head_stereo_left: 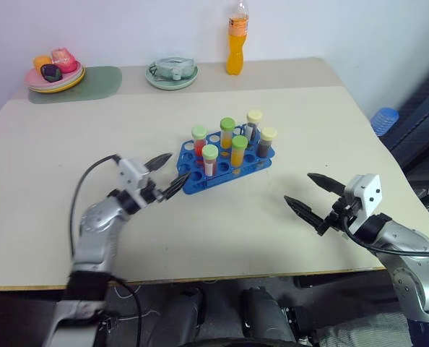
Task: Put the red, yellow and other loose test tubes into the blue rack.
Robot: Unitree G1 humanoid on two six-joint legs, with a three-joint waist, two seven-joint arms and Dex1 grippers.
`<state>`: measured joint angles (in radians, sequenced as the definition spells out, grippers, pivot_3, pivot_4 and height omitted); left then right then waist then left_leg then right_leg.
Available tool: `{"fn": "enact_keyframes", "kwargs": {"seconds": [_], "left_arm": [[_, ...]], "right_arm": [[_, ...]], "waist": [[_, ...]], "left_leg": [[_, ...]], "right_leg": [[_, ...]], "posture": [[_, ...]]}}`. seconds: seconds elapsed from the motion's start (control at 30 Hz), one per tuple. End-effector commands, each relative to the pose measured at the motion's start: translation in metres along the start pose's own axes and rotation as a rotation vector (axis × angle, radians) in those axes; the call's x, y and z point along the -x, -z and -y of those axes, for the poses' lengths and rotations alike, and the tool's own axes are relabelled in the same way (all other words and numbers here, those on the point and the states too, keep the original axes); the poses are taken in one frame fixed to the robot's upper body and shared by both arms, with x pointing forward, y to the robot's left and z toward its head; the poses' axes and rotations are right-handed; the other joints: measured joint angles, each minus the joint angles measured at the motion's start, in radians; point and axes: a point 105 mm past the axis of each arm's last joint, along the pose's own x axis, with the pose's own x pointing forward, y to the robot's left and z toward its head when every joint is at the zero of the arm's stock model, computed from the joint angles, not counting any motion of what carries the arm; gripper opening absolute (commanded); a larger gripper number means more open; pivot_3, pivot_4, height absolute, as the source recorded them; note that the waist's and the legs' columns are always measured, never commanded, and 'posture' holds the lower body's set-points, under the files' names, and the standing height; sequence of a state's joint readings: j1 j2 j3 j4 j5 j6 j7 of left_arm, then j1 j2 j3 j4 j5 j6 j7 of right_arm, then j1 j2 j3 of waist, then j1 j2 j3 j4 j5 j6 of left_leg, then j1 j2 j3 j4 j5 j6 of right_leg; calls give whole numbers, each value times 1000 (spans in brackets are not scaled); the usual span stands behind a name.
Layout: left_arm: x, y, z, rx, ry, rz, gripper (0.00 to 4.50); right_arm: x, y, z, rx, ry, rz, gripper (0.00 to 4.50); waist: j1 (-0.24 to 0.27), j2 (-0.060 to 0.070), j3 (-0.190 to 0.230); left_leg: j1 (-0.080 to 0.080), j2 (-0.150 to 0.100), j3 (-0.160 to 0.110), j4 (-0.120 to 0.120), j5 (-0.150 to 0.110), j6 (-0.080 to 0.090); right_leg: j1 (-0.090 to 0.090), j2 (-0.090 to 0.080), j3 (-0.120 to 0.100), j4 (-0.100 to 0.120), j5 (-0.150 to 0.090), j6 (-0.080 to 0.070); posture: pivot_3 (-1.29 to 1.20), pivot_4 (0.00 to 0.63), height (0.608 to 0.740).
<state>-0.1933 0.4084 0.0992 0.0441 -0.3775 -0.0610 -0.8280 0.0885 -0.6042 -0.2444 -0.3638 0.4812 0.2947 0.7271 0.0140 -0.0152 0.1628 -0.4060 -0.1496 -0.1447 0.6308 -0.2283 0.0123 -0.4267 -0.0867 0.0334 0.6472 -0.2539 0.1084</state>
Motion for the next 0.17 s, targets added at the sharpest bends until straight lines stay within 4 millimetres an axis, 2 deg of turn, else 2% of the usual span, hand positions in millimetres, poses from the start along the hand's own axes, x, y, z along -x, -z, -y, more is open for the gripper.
{"fn": "enact_keyframes", "kwargs": {"seconds": [0.03,0.17], "left_arm": [[23,-18,-10,-3,0,-14,3538],[44,-16,-16,9,3,-97,3538]], "right_arm": [[4,-8,10,42,59,40,4500],[6,-5,15,41,87,42,4500]], "waist": [[3,0,0],[1,0,0]], "left_leg": [[0,0,0,0,0,0],[0,0,0,0,0,0]], "right_leg": [[0,0,0,0,0,0],[0,0,0,0,0,0]], "posture": [[0,150,740],[0,150,740]]}}
